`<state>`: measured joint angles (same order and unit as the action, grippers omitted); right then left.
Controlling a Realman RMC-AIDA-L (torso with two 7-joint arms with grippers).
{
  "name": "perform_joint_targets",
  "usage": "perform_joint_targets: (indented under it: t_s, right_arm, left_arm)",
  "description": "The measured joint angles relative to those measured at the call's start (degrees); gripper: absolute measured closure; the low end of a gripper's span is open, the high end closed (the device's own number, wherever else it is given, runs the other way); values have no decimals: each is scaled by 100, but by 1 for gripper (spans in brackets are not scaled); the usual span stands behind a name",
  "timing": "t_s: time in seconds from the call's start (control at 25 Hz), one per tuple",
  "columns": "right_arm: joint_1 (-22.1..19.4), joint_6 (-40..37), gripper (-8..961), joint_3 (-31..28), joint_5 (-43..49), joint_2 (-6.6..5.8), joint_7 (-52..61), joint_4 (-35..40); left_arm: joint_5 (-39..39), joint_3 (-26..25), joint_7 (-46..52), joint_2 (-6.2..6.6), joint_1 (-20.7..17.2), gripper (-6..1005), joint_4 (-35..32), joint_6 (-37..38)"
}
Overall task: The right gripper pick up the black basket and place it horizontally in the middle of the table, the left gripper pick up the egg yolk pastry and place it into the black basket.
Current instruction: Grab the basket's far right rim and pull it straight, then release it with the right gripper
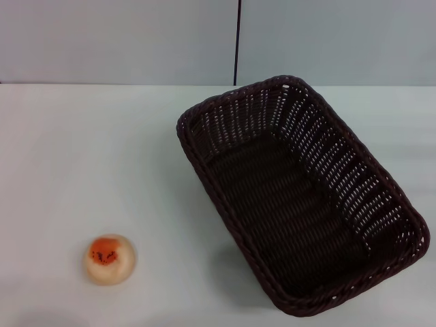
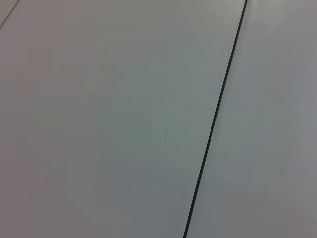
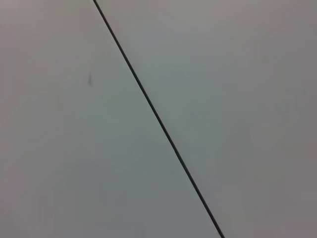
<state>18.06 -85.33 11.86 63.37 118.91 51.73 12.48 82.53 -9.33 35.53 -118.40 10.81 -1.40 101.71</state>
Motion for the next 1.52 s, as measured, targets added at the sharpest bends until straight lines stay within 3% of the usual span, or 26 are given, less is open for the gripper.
perform_joint_targets:
  t_s: [0.6, 0.8, 0.84, 0.88, 0.96, 1.04, 1.08, 1.16, 1.24, 1.4, 1.44, 1.52]
  right_arm:
    - [-2, 19, 524, 194, 256, -46, 318, 187]
    - [10, 76, 525, 393, 1271, -185, 1857, 1218]
    - [65, 38, 525, 590, 1938, -297, 2749, 1875]
    - [65, 38, 525, 590, 1938, -297, 2749, 1875]
    - [147, -101, 525, 780, 2620, -394, 3656, 2592]
    - [330, -578, 525, 893, 3576, -489, 4879, 3718]
    - [330, -578, 525, 893, 3576, -489, 4879, 3718]
    - [500, -959, 525, 898, 4082, -548, 5527, 4396]
    - [849, -1497, 526, 926, 4772, -685, 6348, 5247]
    - [1252, -1726, 526, 1093, 5558, -812, 7071, 5691]
    - [1522, -1851, 526, 1303, 6042, -877, 7392, 5842]
    - [1648, -1904, 493, 1438, 6230, -893, 7501, 5894]
  left_arm:
    - [6, 2, 39, -8, -35, 397, 0, 7]
    - [19, 3, 47, -3, -53, 397, 0, 13]
    - [23, 10, 47, -3, -54, 398, 0, 14]
    - [23, 10, 47, -3, -54, 398, 0, 14]
    - [31, 23, 49, 2, -54, 398, 0, 15]
    - [33, 26, 51, 8, -53, 398, 0, 15]
    - [33, 26, 51, 8, -53, 398, 0, 15]
    - [40, 33, 49, 8, -52, 398, 0, 14]
    - [45, 48, 38, 2, -52, 398, 0, -1]
    - [47, 57, 19, -5, -52, 399, 8, -18]
    - [47, 58, 9, -6, -55, 399, 17, -25]
    - [47, 57, 5, -6, -57, 399, 20, -26]
